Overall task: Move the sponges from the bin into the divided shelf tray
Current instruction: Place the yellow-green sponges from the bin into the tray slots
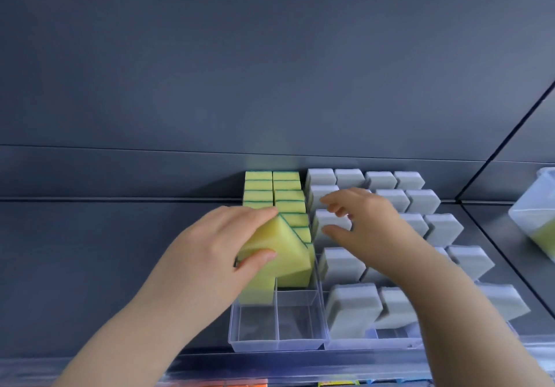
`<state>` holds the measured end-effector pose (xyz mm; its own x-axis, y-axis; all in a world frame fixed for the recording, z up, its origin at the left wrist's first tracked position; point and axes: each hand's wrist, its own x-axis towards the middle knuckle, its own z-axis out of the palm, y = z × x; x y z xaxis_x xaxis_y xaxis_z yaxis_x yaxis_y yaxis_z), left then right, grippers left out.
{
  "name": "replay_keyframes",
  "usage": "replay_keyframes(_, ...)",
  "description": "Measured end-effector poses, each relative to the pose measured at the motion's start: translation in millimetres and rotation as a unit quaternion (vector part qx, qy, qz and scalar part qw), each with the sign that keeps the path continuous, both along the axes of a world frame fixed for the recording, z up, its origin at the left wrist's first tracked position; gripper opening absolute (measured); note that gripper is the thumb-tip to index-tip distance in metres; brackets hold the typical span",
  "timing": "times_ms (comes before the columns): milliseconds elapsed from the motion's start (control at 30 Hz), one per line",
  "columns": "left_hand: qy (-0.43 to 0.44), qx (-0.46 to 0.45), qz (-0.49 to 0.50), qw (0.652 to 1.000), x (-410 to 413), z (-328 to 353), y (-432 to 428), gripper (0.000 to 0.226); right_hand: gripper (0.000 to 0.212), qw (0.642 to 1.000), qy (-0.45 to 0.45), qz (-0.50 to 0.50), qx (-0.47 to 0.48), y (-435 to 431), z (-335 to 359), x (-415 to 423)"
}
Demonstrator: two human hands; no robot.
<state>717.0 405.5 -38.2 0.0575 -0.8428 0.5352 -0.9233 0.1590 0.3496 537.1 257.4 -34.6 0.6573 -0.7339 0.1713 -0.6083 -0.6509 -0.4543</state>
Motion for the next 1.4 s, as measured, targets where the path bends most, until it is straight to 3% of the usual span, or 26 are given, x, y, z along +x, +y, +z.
replay_keyframes(167,-0.015,0.047,-0.037,0.998,-17.2,-9.3,-23.0,0.045,0.035,0.999,-0.051,-0.001,-0.001,9.2,-2.5,-23.4)
replay_keyframes(500,-0.05,0.176,-0.017,0.983,-34.3,-27.9,-48.9,0.04,0.031,1.0,-0.019,0.015,0.009,25.2,-27.7,-28.6)
replay_keyframes(767,-0.055,0.112,-0.015,0.992,-29.9,-52.1,-44.3,0.034,0.035,0.999,0.014,0.039,0.003,25.8,-31.8,-20.7)
replay_keyframes(1067,-0.045,0.123,-0.051,0.99,-34.4,-66.6,-40.3,0.025,0.032,0.996,0.033,0.071,-0.041,22.9,-39.0,-7.7)
replay_keyframes(1167,-0.028,0.173,-0.028,0.984,-36.1,-63.5,-38.7,0.047,0.03,0.994,0.026,0.085,-0.066,22.3,-46.3,-5.4)
replay_keyframes(1267,-0.054,0.18,-0.007,0.982,-39.3,-66.2,-37.8,0.036,0.028,0.991,0.039,0.1,-0.079,20.9,-50.4,-3.4)
replay_keyframes(1400,-0.097,0.164,-0.004,0.982,-38.9,-74.5,-37.1,0.048,0.028,0.99,0.044,0.102,-0.084,17.3,-54.2,-1.9)
